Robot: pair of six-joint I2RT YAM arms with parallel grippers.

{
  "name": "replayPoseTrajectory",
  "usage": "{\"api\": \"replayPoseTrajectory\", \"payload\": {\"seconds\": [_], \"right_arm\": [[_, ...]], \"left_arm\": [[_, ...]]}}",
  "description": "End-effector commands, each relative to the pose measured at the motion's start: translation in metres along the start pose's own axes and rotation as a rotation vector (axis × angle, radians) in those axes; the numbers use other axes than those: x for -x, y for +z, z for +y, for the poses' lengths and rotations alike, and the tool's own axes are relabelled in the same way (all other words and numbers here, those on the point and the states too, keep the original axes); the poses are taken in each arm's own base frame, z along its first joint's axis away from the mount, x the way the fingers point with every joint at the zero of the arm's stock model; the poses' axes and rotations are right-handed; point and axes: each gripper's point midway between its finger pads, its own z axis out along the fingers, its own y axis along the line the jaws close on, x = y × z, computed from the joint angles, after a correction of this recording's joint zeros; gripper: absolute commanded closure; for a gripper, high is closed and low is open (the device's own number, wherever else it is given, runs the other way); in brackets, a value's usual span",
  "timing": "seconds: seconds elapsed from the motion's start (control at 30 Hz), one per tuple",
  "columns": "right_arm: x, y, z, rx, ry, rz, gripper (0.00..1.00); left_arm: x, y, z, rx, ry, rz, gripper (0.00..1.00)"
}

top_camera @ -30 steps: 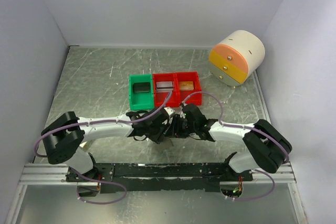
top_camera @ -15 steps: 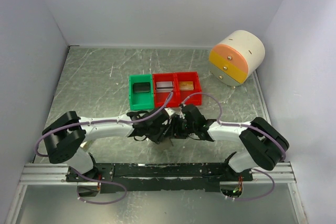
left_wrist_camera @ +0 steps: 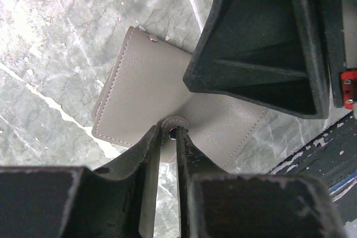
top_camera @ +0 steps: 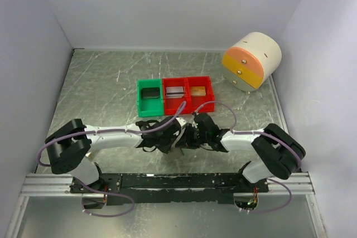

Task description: Take the credit cards out of the card holder

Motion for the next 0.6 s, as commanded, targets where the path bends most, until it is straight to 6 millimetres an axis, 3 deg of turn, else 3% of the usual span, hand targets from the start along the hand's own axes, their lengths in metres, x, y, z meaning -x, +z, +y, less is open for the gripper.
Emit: {"api": "replayPoseTrajectory", "payload": {"seconds": [0.0, 0.23, 0.33, 0.57], "right_arm": [[-0.001, -0.002, -0.014, -0.065, 0.04, -0.022, 0.87], [0.003, -0.005, -0.02, -0.09, 0.075, -0.063, 0.92], [0.0, -0.004, -0.021, -0.092, 0.077, -0.053, 0.92], [-0.001, -0.003, -0.021, -0.084, 0.065, -0.04, 0.9]], "left_arm": [[-0.009, 0.0, 0.004, 0.045, 0.024, 0.031, 0.79], [-0.001, -0.01, -0.003, 0.008, -0.001, -0.033, 0.9], [-0.007, -0.01, -0.009, -0.033, 0.002, -0.024, 0.91], [-0.016, 0.001, -0.005, -0.002, 0.044, 0.047, 0.64]]}}
